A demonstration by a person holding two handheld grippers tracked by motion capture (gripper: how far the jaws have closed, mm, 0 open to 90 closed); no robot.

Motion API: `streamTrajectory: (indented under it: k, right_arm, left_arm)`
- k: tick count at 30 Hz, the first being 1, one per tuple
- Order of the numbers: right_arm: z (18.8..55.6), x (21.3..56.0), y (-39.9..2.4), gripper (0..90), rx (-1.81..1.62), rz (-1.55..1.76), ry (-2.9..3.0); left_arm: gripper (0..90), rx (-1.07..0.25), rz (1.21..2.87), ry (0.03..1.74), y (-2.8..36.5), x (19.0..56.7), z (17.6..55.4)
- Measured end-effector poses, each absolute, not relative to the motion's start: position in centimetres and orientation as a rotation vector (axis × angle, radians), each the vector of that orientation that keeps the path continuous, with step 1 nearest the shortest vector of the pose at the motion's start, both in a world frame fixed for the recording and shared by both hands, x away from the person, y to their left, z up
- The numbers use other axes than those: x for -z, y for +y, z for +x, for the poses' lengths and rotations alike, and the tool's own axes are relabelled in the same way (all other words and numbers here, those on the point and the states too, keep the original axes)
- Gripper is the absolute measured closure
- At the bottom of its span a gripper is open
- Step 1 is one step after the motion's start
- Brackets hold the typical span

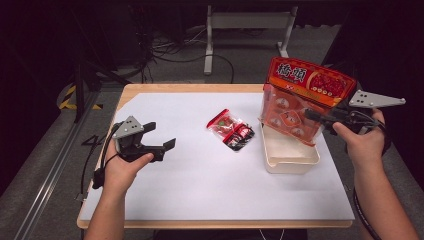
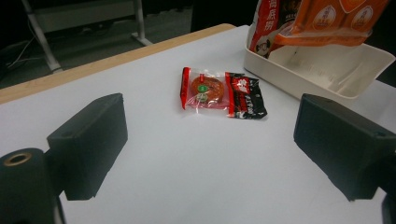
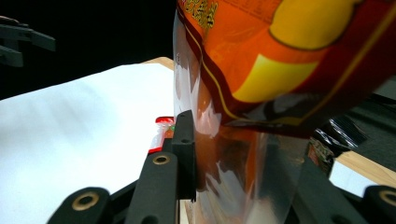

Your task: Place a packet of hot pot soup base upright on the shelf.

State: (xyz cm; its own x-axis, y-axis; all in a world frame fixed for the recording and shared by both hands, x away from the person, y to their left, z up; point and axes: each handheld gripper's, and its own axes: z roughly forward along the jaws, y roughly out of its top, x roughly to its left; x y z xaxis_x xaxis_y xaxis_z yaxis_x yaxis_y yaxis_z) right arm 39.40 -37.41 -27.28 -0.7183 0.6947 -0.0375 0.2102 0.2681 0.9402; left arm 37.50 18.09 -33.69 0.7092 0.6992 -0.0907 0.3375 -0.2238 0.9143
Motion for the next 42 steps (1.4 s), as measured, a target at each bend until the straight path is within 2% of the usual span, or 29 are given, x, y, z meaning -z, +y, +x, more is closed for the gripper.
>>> streamTrajectory:
  k: [42]
  right_arm:
    - [40.3,31.4,-37.6,70.7,-1.371,0.984,2.099]
  left_arm:
    - [10.9,-0.404,1.848,0.815,18.3,34.0,37.5]
